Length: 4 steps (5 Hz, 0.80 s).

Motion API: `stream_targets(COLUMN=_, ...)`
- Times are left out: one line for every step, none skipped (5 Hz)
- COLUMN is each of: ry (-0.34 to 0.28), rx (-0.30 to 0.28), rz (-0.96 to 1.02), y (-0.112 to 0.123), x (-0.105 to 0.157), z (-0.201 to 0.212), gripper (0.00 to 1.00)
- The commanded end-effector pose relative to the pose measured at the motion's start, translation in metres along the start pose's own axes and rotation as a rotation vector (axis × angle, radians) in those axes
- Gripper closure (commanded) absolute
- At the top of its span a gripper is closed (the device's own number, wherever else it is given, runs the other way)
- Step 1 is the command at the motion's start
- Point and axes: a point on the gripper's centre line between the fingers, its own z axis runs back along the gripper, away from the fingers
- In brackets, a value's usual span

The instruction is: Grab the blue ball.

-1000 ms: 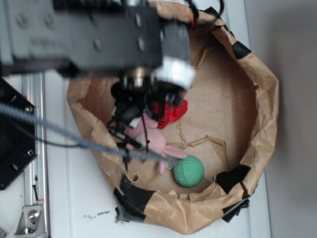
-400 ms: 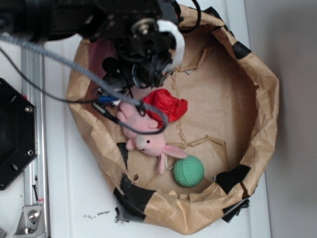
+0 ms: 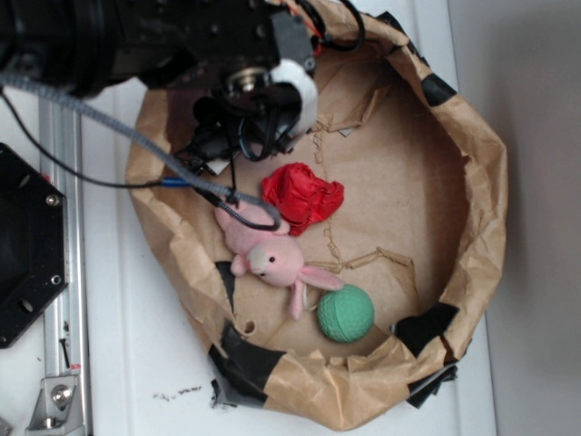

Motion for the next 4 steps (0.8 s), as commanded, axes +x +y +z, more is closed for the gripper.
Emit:
stream_targets(ry=-0.006, rx=0.081, rz=-0.01, y=0.008, x=-0.008, z=0.003, gripper=0.0)
stream_targets(ry=-0.027, rx=0.165, rz=0.053, y=0.025, x=-0.011, z=0.007, gripper=0.0)
stream_targets(ry=0.018, rx=0.187, rz=0.051, y=0.028, x=-0.014, z=0.003, gripper=0.49)
stream_targets(ry=0.039, rx=0.175, rz=0.079, y=0.025, x=-0.016, z=0.008, gripper=1.0)
